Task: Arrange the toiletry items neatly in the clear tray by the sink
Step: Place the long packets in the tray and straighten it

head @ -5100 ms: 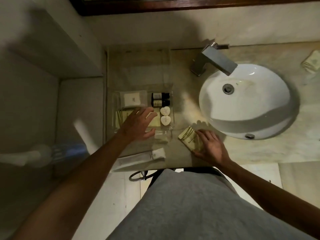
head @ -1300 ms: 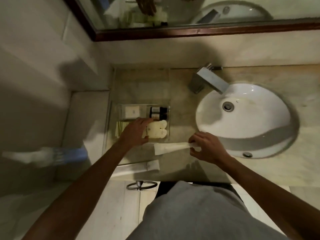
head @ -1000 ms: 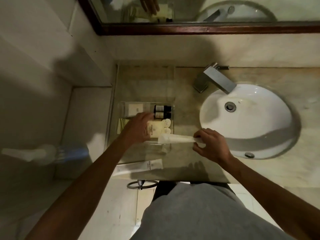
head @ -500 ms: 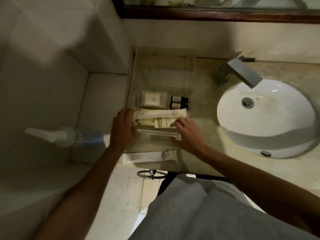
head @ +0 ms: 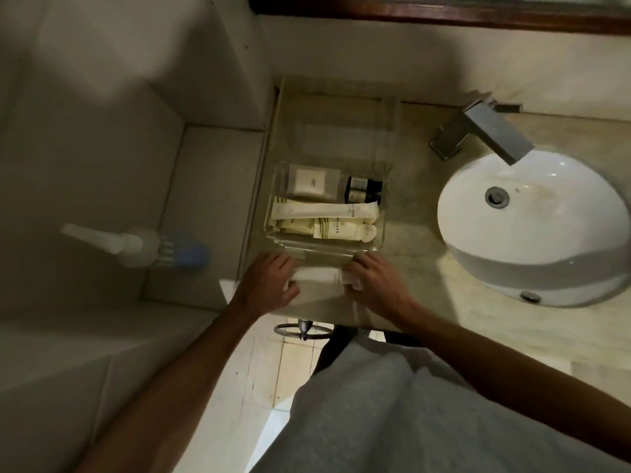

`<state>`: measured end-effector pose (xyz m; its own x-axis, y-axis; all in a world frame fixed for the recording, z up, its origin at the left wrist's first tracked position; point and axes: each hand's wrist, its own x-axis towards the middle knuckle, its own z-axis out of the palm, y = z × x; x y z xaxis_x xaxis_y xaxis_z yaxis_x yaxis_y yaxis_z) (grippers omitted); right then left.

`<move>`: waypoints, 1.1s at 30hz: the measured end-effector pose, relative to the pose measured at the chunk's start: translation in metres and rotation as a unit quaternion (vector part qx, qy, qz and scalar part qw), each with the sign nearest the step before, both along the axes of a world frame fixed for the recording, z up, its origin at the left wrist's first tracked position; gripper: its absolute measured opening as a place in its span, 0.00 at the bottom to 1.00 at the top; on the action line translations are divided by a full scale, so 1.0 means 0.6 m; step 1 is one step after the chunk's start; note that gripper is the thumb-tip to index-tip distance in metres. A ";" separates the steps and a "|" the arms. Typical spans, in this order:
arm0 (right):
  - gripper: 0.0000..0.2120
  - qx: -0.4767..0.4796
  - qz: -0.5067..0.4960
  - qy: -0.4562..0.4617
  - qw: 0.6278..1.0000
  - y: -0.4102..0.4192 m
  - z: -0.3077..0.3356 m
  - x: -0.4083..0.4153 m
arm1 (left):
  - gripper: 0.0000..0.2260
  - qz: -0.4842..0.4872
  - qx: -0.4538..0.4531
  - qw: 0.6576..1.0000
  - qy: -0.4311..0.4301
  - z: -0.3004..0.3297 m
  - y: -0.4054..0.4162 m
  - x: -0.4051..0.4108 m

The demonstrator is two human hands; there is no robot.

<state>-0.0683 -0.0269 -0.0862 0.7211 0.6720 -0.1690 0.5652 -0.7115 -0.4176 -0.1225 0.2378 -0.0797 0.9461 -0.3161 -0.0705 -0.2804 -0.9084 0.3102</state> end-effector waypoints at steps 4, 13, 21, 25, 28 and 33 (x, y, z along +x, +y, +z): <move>0.21 0.048 -0.061 -0.067 0.995 -0.017 0.041 0.070 | 0.13 0.027 0.011 0.997 -0.076 0.037 -0.017 0.091; 0.25 -0.017 -0.081 -0.053 0.995 -0.023 0.042 0.147 | 0.19 0.110 -0.007 0.994 -0.021 0.027 -0.029 0.164; 0.17 -0.033 -0.092 -0.064 0.993 0.031 0.025 0.183 | 0.08 0.050 0.039 0.998 -0.006 0.003 -0.002 0.221; 0.14 -0.047 -0.094 -0.074 0.992 0.020 0.016 0.168 | 0.08 0.059 0.021 0.997 -0.039 0.000 -0.009 0.228; 0.23 -0.026 -0.160 -0.086 0.983 0.019 0.020 0.154 | 0.19 0.104 -0.007 0.994 -0.046 0.002 -0.021 0.212; 0.37 -0.084 -0.183 -0.036 0.979 0.066 0.000 0.157 | 0.37 0.111 0.041 0.992 0.043 -0.029 -0.032 0.201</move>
<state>0.0259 0.0125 -0.0860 0.9224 0.3338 -0.1946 0.2834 -0.9268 -0.2466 -0.0017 0.2183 -0.0973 0.9811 -0.0913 -0.1707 -0.0473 -0.9681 0.2460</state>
